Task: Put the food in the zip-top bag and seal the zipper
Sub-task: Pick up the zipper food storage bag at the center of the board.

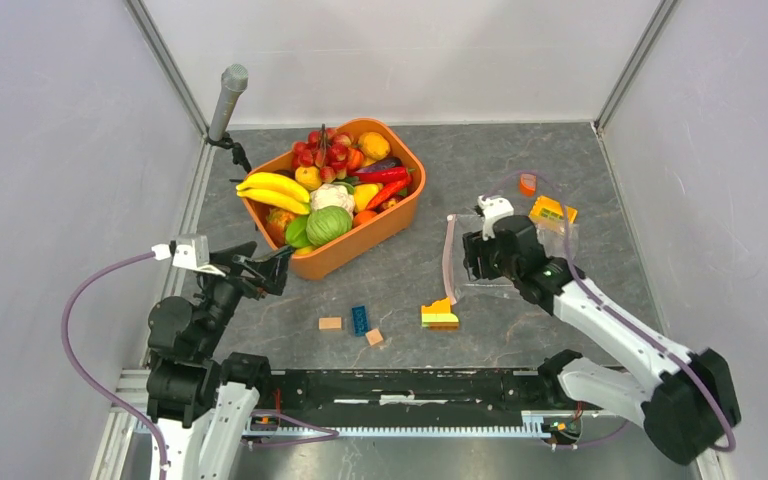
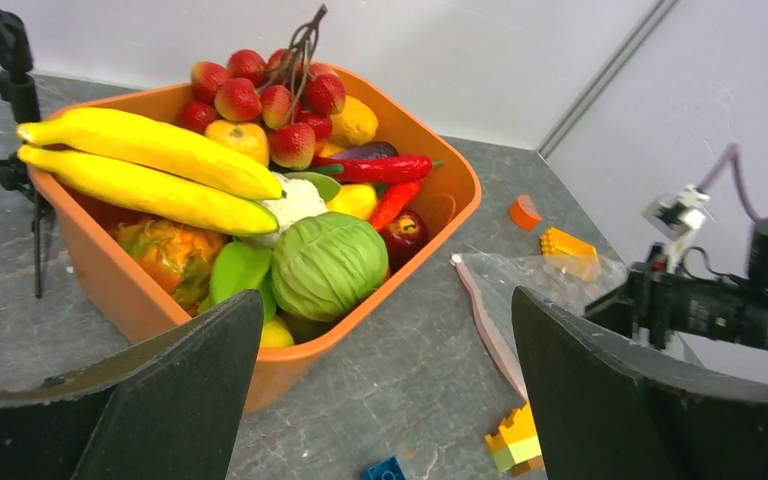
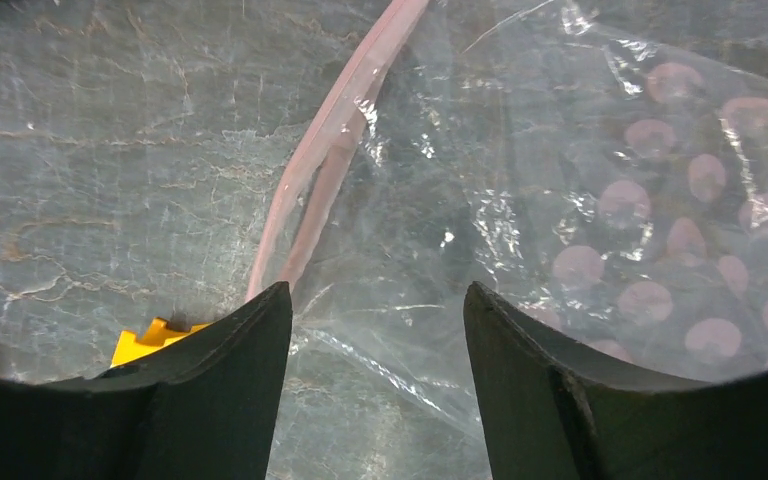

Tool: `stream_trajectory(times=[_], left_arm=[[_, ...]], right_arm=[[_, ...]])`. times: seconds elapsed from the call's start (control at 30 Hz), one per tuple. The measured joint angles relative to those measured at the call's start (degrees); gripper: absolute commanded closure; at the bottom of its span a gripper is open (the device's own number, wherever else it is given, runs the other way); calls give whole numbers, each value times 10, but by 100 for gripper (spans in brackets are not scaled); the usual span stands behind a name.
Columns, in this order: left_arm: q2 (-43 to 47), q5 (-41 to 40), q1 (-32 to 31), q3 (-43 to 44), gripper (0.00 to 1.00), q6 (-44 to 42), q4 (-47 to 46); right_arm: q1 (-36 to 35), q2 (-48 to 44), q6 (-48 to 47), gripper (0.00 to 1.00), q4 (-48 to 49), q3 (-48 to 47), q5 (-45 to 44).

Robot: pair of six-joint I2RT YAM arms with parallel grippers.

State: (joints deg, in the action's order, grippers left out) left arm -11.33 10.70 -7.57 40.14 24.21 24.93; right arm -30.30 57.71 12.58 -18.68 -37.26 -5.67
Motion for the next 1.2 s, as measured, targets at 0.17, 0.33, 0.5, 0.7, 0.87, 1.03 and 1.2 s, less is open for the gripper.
stream_trajectory(times=[0.17,0.33,0.5,0.7,0.87,1.03,1.2], left_arm=[[-15,23,0,0,0,0,1],[-20,31,0,0,0,0,9],[-21,30,0,0,0,0,20],[-25,30,0,0,0,-2,30],[-25,29,0,0,0,-2,38],[-27,30,0,0,0,-2,40],[-31,38,0,0,0,-3,42]], right_arm=[[-47,105,6,31,14,-32,-38],[-111,169,33,33,52,-36,-95],[-144,229,42,34,75,-51,-149],[-155,290,45,43,90,-63,-202],[-155,317,47,65,99,-63,-219],[-156,308,54,95,117,-59,-225],[-157,235,61,100,138,-28,-226]])
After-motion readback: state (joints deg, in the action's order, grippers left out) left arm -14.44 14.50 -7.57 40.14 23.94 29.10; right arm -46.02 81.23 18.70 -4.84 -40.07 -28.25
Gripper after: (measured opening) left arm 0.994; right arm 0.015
